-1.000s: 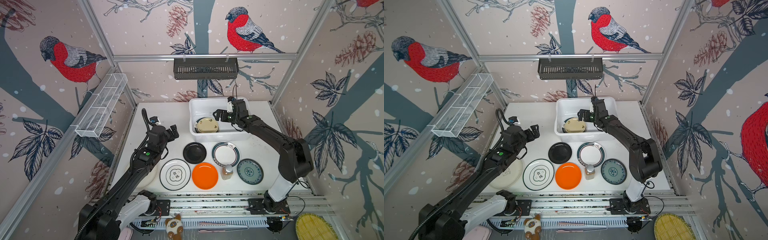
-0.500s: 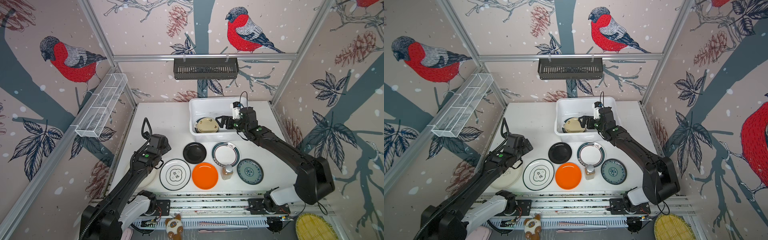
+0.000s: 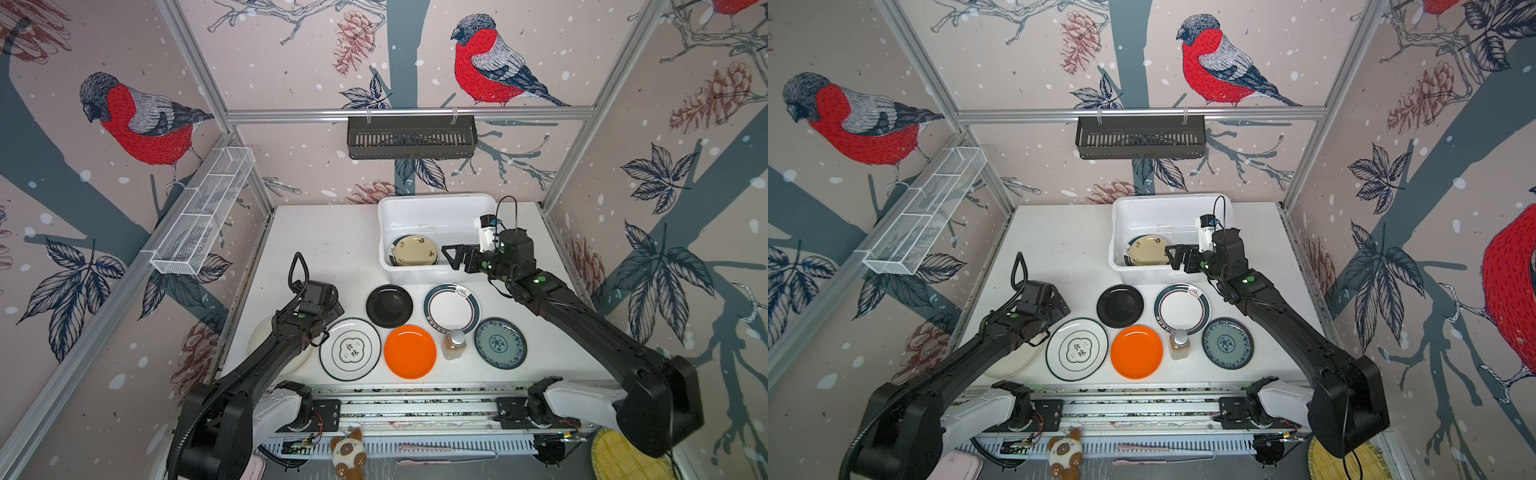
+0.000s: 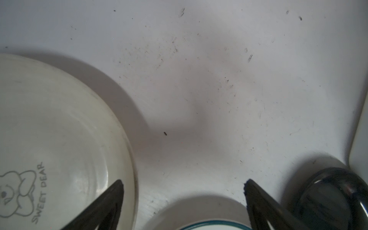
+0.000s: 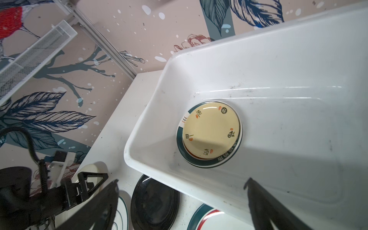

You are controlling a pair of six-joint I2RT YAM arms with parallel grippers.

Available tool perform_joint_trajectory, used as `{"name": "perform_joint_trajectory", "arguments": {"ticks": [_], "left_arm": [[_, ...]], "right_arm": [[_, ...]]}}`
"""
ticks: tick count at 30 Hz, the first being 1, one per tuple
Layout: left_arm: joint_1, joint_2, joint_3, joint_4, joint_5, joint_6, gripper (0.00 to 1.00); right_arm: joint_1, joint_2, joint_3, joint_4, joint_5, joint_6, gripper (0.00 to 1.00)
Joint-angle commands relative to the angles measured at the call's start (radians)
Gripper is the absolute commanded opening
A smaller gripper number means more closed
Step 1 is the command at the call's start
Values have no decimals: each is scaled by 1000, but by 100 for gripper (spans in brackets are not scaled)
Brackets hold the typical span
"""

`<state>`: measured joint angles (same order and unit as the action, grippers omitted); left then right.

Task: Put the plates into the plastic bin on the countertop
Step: 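Withdraw the right gripper from the bin while the left moves over the white plate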

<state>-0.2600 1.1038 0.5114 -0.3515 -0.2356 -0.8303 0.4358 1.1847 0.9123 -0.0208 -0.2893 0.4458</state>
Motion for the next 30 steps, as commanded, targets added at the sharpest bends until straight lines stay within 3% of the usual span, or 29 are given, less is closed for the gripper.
{"name": "perform_joint_trajectory", "arguments": {"ticks": [1,12,16,20,30], "left_arm": [[1,21,21,-7,1,1,94],[1,25,-39,18,5,-4,86],[1,24,-46,26,-10,8,79],[1,31,-48,26,-48,3,65],[2,95,-36,54,-112,28,57]], "right_arm": [[3,-46,-19,17,-49,-3,100],[10,-113,-37,-14,-35,7,100],[14,-126,-36,-18,-19,7,100],[18,-127,-34,-34,-2,10,100],[19,-137,-16,-89,54,-1,100]]}}
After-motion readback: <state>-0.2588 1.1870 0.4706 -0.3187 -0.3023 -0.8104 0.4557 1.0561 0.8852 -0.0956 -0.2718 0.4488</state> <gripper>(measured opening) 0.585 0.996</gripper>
